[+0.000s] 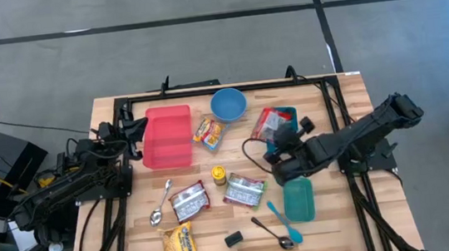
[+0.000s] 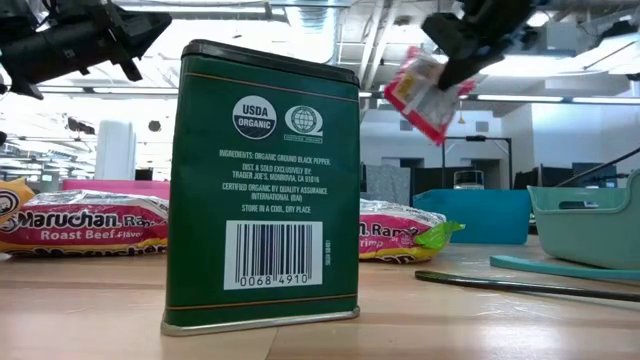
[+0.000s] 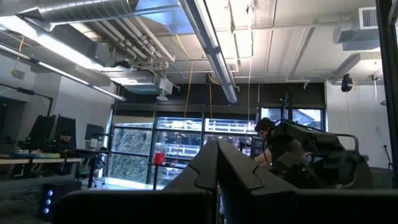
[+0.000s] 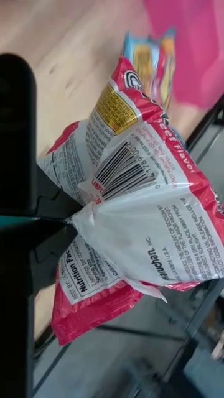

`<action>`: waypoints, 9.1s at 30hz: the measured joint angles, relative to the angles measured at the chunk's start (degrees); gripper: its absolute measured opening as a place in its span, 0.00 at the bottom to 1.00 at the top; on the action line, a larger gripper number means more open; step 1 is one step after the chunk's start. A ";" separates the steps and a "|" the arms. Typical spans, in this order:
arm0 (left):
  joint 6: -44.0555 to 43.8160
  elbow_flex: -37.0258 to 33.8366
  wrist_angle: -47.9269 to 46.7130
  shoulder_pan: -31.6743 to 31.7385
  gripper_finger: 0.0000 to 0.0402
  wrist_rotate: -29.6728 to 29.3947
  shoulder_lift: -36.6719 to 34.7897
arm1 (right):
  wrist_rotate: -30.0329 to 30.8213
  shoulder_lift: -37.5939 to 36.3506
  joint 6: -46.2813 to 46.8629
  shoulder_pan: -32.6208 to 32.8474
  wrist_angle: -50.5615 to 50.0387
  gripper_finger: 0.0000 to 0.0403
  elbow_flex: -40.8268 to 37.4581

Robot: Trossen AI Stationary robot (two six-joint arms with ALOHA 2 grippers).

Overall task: Pick & Place Food Item
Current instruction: Put the orange noodle pack into the red bin

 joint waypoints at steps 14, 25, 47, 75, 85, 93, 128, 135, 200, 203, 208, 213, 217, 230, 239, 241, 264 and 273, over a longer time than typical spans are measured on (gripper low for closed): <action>-0.02 0.00 -0.74 0.00 0.00 0.02 0.02 | -6.31 0.00 -30.17 -9.43 30.23 0.00 0.00; -2.29 -0.01 -2.21 -0.02 0.00 0.04 0.44 | -9.12 0.02 -31.80 -18.12 40.32 0.00 0.00; -2.10 4.52 12.87 -4.62 0.00 -0.02 33.88 | -15.29 1.88 -28.31 -22.76 52.56 0.00 -0.02; 7.04 16.55 12.76 -14.57 0.23 -0.78 55.92 | -19.12 10.46 -25.33 -22.63 62.87 0.00 0.12; 8.37 17.02 11.81 -16.02 0.49 -8.04 55.93 | -19.45 10.69 -25.16 -21.76 62.64 0.00 -0.02; 8.24 18.31 11.54 -16.94 0.55 -8.04 55.93 | -19.55 10.69 -24.52 -21.05 62.76 0.00 -0.02; 8.20 19.60 8.54 -17.99 0.53 -12.00 55.91 | -21.02 12.33 -25.20 -17.40 64.45 0.00 -0.02; 8.20 19.60 7.70 -17.99 0.51 -12.02 55.91 | -20.74 12.33 -26.70 -17.12 64.45 0.00 -0.02; 1.97 19.62 6.53 -17.99 0.27 -10.23 55.91 | -19.99 12.33 -26.67 -15.96 63.37 0.00 0.00; 2.01 19.62 6.53 -17.99 0.23 -10.36 55.91 | -19.98 12.33 -26.67 -16.01 63.35 0.00 0.00; 2.05 19.62 6.56 -18.01 0.19 -10.30 55.91 | -19.95 12.33 -26.66 -16.01 63.33 0.00 0.00; 2.09 19.62 6.82 -18.01 0.19 -10.34 55.91 | -19.95 12.33 -26.67 -16.01 63.35 0.00 0.00; 2.12 19.62 6.84 -18.01 0.18 -10.36 55.91 | -19.95 12.33 -26.67 -16.01 63.35 0.00 0.00; 2.14 19.62 6.95 -18.00 0.16 -10.54 55.91 | -19.97 12.33 -26.68 -15.96 63.31 0.03 0.00; 2.16 19.62 6.86 -17.99 0.07 -11.67 55.91 | -19.95 12.33 -27.34 -15.96 61.70 0.24 0.00; 2.16 19.62 6.86 -17.99 0.04 -11.67 55.91 | -19.95 12.33 -29.26 -15.96 61.20 0.27 0.00; 2.61 19.58 3.54 -16.87 0.01 -11.92 52.27 | -10.73 5.22 -29.89 -11.07 43.57 0.29 0.04; 10.16 19.58 -13.86 -12.93 0.01 -11.91 40.04 | -6.90 5.22 -29.73 -9.81 40.41 0.29 0.02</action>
